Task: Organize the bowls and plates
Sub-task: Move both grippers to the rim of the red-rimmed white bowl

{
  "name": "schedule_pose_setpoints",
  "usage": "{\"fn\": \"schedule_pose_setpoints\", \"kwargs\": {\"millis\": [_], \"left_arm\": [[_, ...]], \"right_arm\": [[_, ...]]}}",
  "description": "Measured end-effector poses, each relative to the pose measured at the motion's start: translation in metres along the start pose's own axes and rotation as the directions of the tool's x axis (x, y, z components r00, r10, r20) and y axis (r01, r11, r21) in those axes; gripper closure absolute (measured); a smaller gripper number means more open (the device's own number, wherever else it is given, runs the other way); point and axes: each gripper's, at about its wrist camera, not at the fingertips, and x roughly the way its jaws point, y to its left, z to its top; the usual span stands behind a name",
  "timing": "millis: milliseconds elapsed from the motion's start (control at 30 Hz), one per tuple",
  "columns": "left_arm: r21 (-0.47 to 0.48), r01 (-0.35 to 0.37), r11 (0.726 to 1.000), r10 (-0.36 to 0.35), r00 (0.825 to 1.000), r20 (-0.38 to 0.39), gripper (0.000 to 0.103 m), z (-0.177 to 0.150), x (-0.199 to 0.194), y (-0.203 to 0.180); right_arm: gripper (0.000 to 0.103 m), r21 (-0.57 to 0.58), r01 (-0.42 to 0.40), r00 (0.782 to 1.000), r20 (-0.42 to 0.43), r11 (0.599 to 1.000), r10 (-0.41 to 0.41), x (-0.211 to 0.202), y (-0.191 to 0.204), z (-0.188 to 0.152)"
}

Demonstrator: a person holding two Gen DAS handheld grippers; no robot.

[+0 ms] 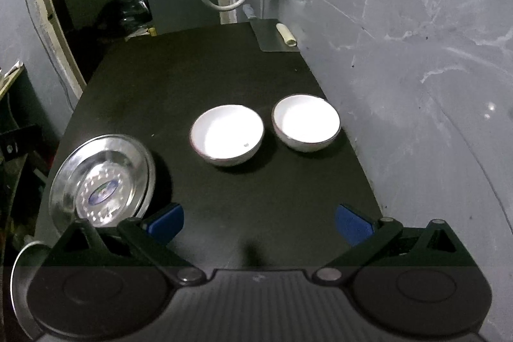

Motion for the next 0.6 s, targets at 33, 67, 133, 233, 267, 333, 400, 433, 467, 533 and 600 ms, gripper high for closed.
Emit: {"fn": "schedule_pose_setpoints", "kwargs": {"millis": [33, 67, 133, 233, 267, 333, 400, 433, 467, 533, 600], "left_arm": [[0.004, -0.008, 1.000, 0.008, 1.000, -0.007, 0.001, 0.003, 0.003, -0.005], [0.007, -0.014, 1.000, 0.014, 1.000, -0.015, 0.001, 0.006, 0.007, -0.009], [0.016, -0.020, 1.000, 0.020, 1.000, -0.023, 0.001, 0.010, 0.012, -0.017], [0.039, -0.030, 0.999, 0.031, 0.999, -0.034, 0.001, 0.015, 0.020, -0.028], [0.047, -0.033, 0.998, 0.035, 0.999, -0.038, 0.001, 0.017, 0.023, -0.032], [0.062, -0.042, 0.997, 0.045, 0.998, -0.049, 0.001, 0.021, 0.028, -0.037], [0.076, -0.045, 0.996, 0.049, 0.997, -0.057, 0.001, 0.023, 0.032, -0.043], [0.086, -0.045, 0.995, 0.051, 0.997, -0.061, 0.001, 0.025, 0.034, -0.045], [0.098, -0.046, 0.994, 0.053, 0.996, -0.065, 0.001, 0.026, 0.037, -0.047], [0.123, -0.045, 0.991, 0.054, 0.996, -0.071, 0.001, 0.028, 0.042, -0.051], [0.155, -0.048, 0.987, 0.061, 0.995, -0.080, 0.001, 0.029, 0.049, -0.057]], "right_arm": [[0.000, 0.004, -0.007, 1.000, -0.007, 1.000, 0.007, 0.004, -0.004, 0.004], [0.000, 0.011, -0.017, 1.000, -0.013, 1.000, 0.018, 0.007, -0.007, 0.007], [0.000, 0.023, -0.039, 0.999, -0.022, 0.999, 0.039, 0.013, -0.012, 0.012], [0.000, 0.034, -0.058, 0.998, -0.026, 0.998, 0.059, 0.019, -0.018, 0.018], [0.000, 0.037, -0.064, 0.998, -0.027, 0.997, 0.065, 0.021, -0.020, 0.019], [0.000, 0.046, -0.071, 0.997, -0.033, 0.996, 0.072, 0.024, -0.021, 0.021], [0.000, 0.057, -0.081, 0.996, -0.039, 0.995, 0.084, 0.028, -0.023, 0.023], [0.000, 0.061, -0.085, 0.995, -0.039, 0.994, 0.088, 0.029, -0.024, 0.023], [0.000, 0.064, -0.086, 0.995, -0.039, 0.994, 0.089, 0.030, -0.025, 0.023], [0.000, 0.075, -0.082, 0.996, -0.033, 0.994, 0.085, 0.032, -0.027, 0.021], [0.000, 0.093, -0.074, 0.997, -0.023, 0.993, 0.076, 0.032, -0.029, 0.018]]}}
